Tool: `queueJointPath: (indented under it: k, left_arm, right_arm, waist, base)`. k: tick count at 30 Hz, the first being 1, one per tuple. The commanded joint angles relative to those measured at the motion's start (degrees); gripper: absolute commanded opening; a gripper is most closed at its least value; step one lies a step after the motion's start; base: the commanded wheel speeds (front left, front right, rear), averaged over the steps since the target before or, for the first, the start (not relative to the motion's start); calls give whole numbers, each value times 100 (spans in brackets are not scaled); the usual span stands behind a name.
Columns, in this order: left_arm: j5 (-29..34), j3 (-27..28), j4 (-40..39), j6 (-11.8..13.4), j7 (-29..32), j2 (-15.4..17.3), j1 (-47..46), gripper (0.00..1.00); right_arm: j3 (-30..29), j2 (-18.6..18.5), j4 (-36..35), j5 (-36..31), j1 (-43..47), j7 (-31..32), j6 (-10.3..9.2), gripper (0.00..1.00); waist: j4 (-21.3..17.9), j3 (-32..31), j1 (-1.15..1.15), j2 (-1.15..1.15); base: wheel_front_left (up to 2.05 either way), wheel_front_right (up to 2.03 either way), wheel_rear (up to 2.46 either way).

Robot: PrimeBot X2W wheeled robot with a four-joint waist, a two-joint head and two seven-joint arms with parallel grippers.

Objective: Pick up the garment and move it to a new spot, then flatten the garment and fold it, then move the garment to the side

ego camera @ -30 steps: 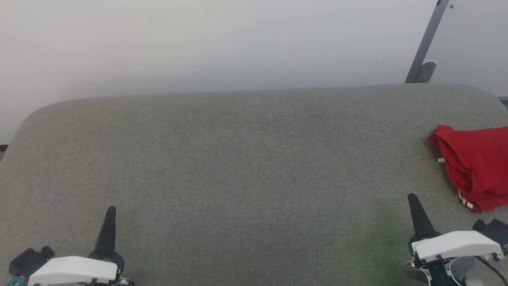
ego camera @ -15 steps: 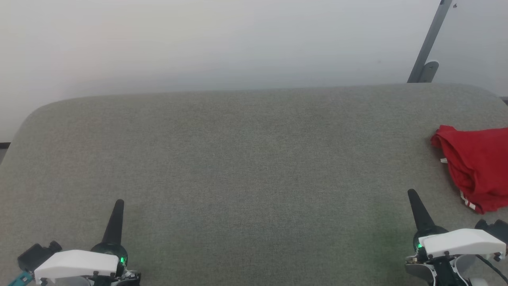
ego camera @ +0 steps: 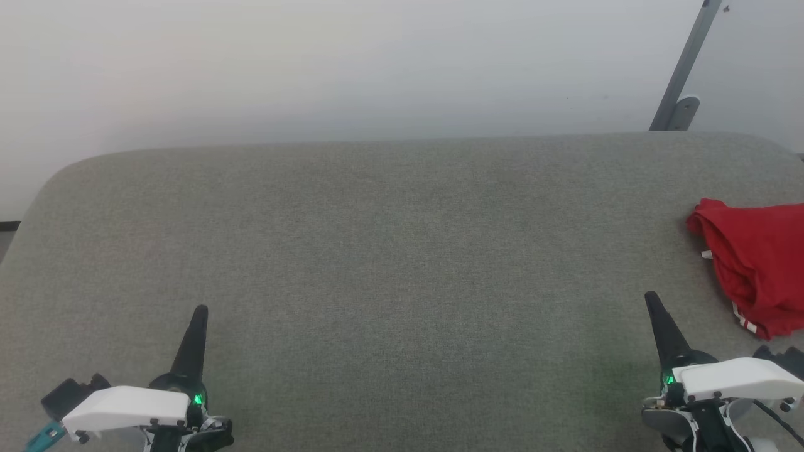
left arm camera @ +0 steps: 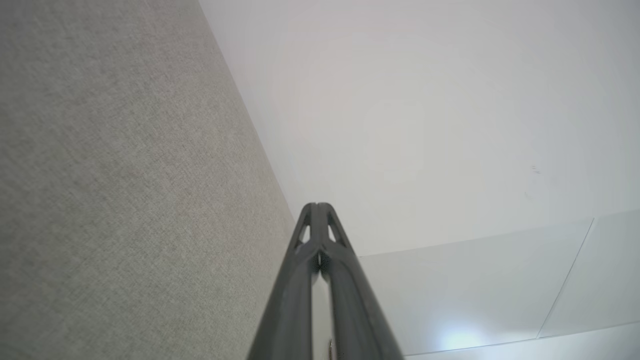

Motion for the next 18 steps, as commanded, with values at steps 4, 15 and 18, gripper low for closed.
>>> queueJointPath:
  k: [4,15,18]
  left_arm:
    - [-195,-10,-4,-12,63,-26,-156,0]
    - [-590,-26,26,-14,200,-111,-257,0]
    - [-707,-30,35,-14,223,-132,-266,0]
  right_arm:
    - [-21,20,-95,271,-111,68,2,0]
    - [-40,37,-164,779,-112,193,2,0]
    - [-43,41,-183,908,-114,220,2,0]
  waist:
    - [12,5,0,0]
    - [44,20,0,0]
    - [53,23,0,0]
  base:
    - [0,0,0]
    - [0,0,0]
    - [0,0,0]
